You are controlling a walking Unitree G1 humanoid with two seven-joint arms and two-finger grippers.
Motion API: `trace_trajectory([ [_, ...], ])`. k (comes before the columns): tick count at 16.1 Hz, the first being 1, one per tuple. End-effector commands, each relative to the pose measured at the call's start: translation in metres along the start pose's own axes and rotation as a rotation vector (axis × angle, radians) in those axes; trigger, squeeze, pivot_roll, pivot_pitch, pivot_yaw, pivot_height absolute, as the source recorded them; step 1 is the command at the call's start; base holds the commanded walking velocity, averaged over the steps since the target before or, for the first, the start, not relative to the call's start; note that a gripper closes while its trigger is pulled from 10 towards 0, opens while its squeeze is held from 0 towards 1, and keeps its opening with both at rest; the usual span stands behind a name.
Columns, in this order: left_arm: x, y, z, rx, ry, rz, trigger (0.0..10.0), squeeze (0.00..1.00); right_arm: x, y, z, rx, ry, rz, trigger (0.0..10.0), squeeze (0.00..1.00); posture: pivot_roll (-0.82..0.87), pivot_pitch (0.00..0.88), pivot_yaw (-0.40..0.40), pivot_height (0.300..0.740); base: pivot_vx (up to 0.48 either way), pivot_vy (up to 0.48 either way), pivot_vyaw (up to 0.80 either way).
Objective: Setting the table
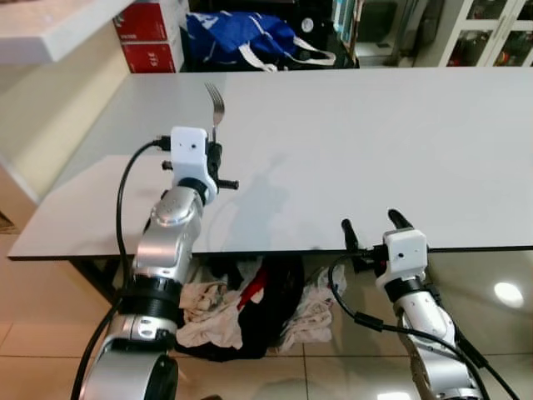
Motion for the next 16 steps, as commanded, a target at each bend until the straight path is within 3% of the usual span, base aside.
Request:
trace_trajectory([
  [1,0.003,0.001,0.001,-0.003,0.025,-0.008,0.0,0.00,0.003,0.002,-0.001,0.002,0.006,-0.013,10.0,0.00,-0.10,0.000,0.055,0.731,0.000,-0.465,0.00],
  [7,0.001,-0.010,-0.001,0.037,0.028,-0.011,0.0,0.00,0.001,0.000,-0.001,0.011,0.000,-0.011,10.0,0.00,-0.09,0.000,0.058,0.731,0.050,-0.439,0.00],
  [12,0.011,-0.024,0.006,0.084,0.034,0.030,0.0,0.00,0.000,-0.001,-0.001,0.018,-0.003,-0.012,10.0,0.00,-0.09,0.000,0.056,0.731,0.000,0.000,0.00],
  [16,0.013,-0.027,0.007,0.116,0.036,0.033,0.0,0.00,0.000,-0.002,-0.001,0.020,-0.002,-0.014,10.0,0.00,-0.09,0.000,0.057,0.731,0.441,0.000,0.00],
])
Point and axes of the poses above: a point about 5 cm out from each wrist's last joint towards the gripper, its own z axis pointing out of the wrist towards the gripper, its own x axis along the axis of the wrist's last joint, y = z × x, the point moved 3 cm from there along z, pointing out of the wrist towards the gripper, and after that the axes turned 1 degree about z, right-handed, at the moved point
